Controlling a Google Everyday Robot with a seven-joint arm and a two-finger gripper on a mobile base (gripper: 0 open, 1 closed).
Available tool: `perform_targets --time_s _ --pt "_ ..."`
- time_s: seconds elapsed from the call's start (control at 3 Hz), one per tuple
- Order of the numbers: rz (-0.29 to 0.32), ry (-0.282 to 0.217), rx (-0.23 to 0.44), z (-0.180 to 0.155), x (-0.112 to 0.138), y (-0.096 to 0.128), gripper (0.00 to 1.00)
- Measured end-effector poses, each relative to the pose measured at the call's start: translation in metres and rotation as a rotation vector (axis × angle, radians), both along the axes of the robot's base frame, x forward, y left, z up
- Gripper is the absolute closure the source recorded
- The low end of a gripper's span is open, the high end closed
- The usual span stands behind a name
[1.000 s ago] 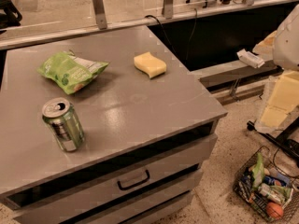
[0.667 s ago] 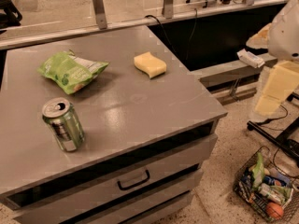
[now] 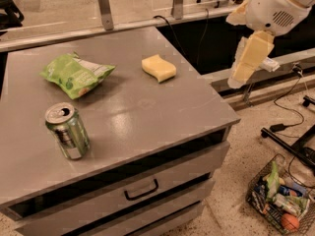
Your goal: Move sponge near green rice chip bag
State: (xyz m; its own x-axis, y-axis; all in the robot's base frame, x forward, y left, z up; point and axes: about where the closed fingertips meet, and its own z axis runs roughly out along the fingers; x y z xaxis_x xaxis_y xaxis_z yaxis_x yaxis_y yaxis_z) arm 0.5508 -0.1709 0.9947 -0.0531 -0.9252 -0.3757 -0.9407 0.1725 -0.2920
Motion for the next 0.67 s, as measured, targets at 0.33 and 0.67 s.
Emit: perform_targets --time_s 0.33,0.67 --pt "0.033 -0.029 0.092 -0.004 0.040 0.032 0.00" --pt "0.031 -0.045 0.157 -0.021 0.077 0.067 0.00"
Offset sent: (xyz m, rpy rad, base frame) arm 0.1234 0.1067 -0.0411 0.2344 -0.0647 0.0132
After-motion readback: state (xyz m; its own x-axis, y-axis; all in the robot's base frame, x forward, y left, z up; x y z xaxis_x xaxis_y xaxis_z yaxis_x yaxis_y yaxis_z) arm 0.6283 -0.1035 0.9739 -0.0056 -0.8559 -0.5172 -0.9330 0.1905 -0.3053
